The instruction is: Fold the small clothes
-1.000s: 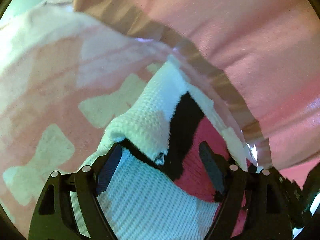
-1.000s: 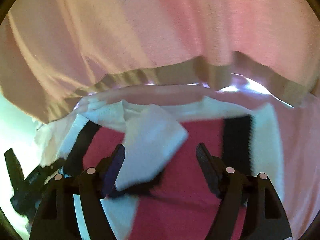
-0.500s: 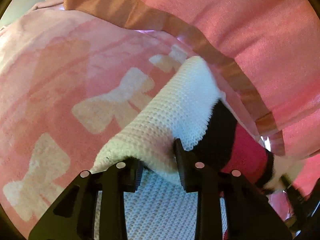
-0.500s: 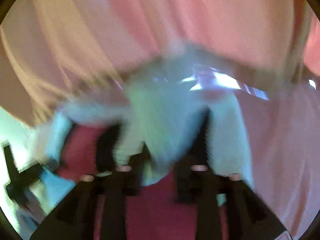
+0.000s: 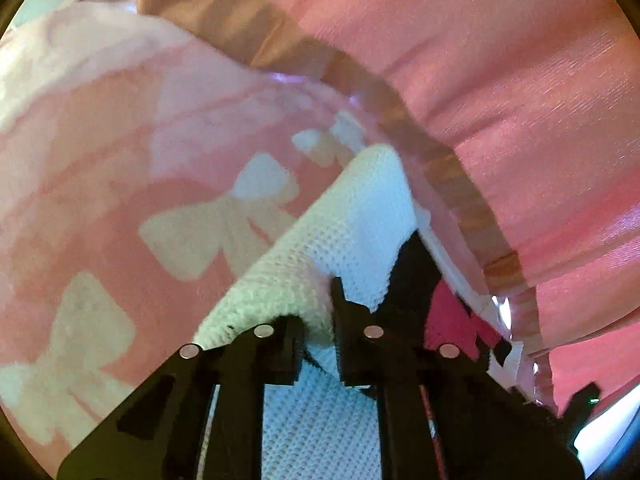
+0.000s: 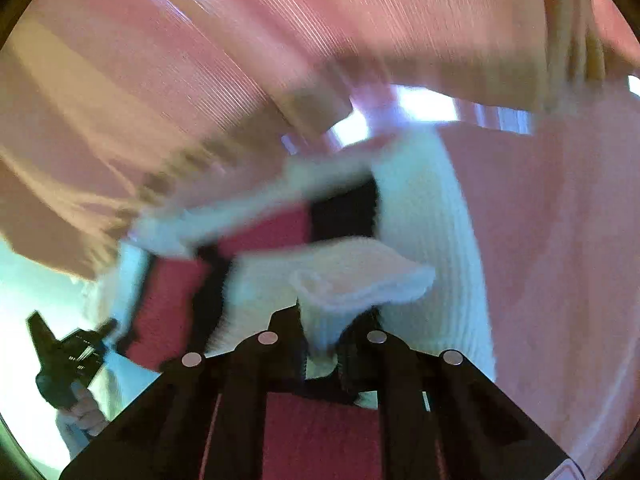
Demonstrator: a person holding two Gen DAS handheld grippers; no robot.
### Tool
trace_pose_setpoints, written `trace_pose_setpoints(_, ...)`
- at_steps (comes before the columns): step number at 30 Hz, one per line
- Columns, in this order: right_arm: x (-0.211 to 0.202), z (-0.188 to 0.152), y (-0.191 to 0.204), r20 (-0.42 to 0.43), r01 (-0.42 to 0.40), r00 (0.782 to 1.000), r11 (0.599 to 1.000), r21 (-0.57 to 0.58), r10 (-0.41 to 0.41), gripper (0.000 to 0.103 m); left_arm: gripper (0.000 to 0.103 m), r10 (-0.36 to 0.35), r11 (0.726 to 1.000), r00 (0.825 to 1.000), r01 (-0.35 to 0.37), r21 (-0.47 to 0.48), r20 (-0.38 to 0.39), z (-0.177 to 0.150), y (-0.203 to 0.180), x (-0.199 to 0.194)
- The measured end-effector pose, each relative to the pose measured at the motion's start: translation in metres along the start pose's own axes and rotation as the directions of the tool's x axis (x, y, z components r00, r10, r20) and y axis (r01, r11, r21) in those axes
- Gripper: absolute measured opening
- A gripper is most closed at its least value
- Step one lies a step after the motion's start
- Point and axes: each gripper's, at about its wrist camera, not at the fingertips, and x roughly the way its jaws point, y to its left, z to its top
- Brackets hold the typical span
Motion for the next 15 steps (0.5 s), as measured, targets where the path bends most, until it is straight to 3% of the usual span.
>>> trace_pose_setpoints(2,-0.031,0.013,0.010,0.102,-0.027,0.994,0.999,-0.044,0.031,0.010,0.010,0.014,1.000,1.000,-0.014,0.019,0.011,0.000,-0.006,-0.003)
trace_pose_setpoints(3,-0.040,0.016,0.009,0.155,0.003,0.988,0.997,-0.083,0.010,0.010,0.010,0.017,1.000,1.000,-0.017,0.021,0.002,-0.001,-0.007,-0.001)
trace_pose_setpoints(4,-0.029,0.016,0.001,0.149,0.065,0.988,0.992,-0.106,-0.049,0.010,0.010,0.026,0.999,0.999,-0.025,0.029,-0.028,-0.005,-0.008,0.007)
trace_pose_setpoints(6,0.013,0.007,-0.032,0.014,0.130,0.991,0.989,-0.073,-0.130,0.011,0.010,0.049,0.998,0.997,-0.046,0.039,-0.057,-0.012,-0.008,0.015)
trace_pose_setpoints(8,0.033,-0.006,-0.050,-0.056,0.124,0.990,0.991,-0.039,-0.126,0.010,0.012,0.074,0.995,0.997,-0.072,0.063,-0.033,-0.020,-0.010,0.016)
trace_pose_setpoints(10,0.015,0.004,-0.041,-0.022,0.165,0.986,0.985,-0.042,-0.166,0.023,0.014,0.092,0.993,0.996,-0.090,0.082,-0.023,-0.021,-0.015,0.014)
trace_pose_setpoints(11,-0.002,0.010,-0.030,0.022,0.194,0.981,0.980,-0.046,-0.194,0.026,0.014,0.090,0.993,0.996,-0.089,0.075,-0.018,-0.020,-0.014,0.012)
trace_pose_setpoints(12,-0.016,0.013,-0.021,0.070,0.219,0.974,0.974,-0.054,-0.215,0.037,0.014,0.089,0.994,0.996,-0.088,0.063,-0.016,-0.019,-0.013,0.010)
trace_pose_setpoints(13,-0.036,0.015,-0.004,0.145,0.259,0.958,0.963,-0.080,-0.246,0.042,0.014,0.084,0.996,0.996,-0.084,0.036,-0.007,-0.017,-0.009,0.005)
trace_pose_setpoints(15,-0.049,0.016,0.029,0.205,0.271,0.950,0.950,-0.154,-0.237,0.042,0.015,0.070,0.997,0.998,-0.070,0.011,-0.003,-0.012,-0.003,0.001)
